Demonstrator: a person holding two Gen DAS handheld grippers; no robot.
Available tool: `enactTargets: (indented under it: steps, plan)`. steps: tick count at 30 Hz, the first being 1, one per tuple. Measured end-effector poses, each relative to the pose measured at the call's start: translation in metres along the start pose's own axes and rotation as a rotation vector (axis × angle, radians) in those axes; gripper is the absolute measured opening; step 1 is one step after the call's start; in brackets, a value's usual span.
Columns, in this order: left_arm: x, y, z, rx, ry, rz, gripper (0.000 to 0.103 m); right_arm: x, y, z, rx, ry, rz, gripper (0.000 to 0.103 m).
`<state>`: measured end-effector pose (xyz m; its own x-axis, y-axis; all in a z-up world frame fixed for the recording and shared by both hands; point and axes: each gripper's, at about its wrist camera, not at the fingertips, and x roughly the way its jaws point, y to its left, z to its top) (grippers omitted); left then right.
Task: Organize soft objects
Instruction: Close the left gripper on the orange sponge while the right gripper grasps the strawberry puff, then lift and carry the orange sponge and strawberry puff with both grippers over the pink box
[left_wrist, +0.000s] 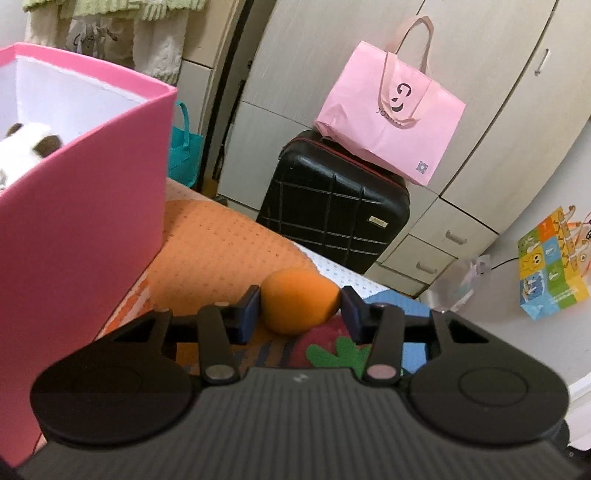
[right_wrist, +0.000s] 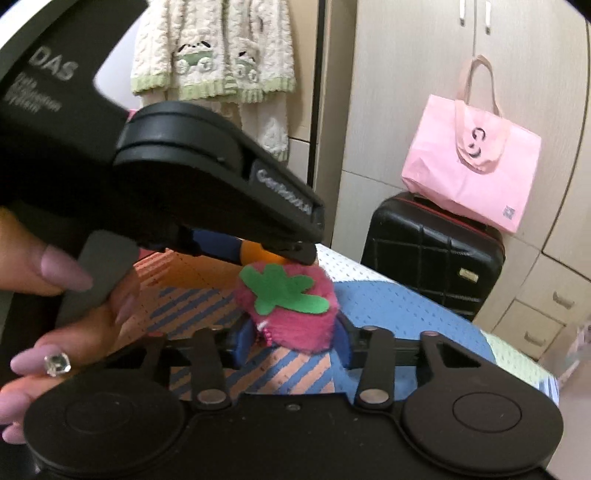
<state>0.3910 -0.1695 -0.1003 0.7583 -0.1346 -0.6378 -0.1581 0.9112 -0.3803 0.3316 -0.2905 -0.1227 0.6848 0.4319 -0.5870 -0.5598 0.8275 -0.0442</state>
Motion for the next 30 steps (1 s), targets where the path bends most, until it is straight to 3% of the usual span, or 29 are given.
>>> enactTargets:
  steps: [4, 8, 15, 22, 30]
  plan:
    - [-0.008, 0.004, -0.003, -0.018, 0.025, -0.036, 0.045, -0.011, 0.002, -0.006, 0.032, 0.016, -0.019, 0.043]
    - [-0.028, 0.006, -0.021, -0.017, -0.002, -0.044, 0.045, -0.022, 0.005, -0.015, 0.059, 0.031, -0.057, 0.040]
    - [-0.063, 0.004, -0.045, 0.066, -0.016, -0.106, 0.045, -0.051, 0.009, -0.035, 0.138, 0.047, -0.129, 0.036]
    - [-0.101, 0.005, -0.065, 0.168, -0.008, -0.170, 0.045, -0.088, 0.021, -0.055, 0.204, -0.009, -0.189, 0.034]
    - [-0.140, 0.016, -0.088, 0.258, 0.044, -0.230, 0.045, -0.126, 0.057, -0.069, 0.168, -0.049, -0.246, 0.034]
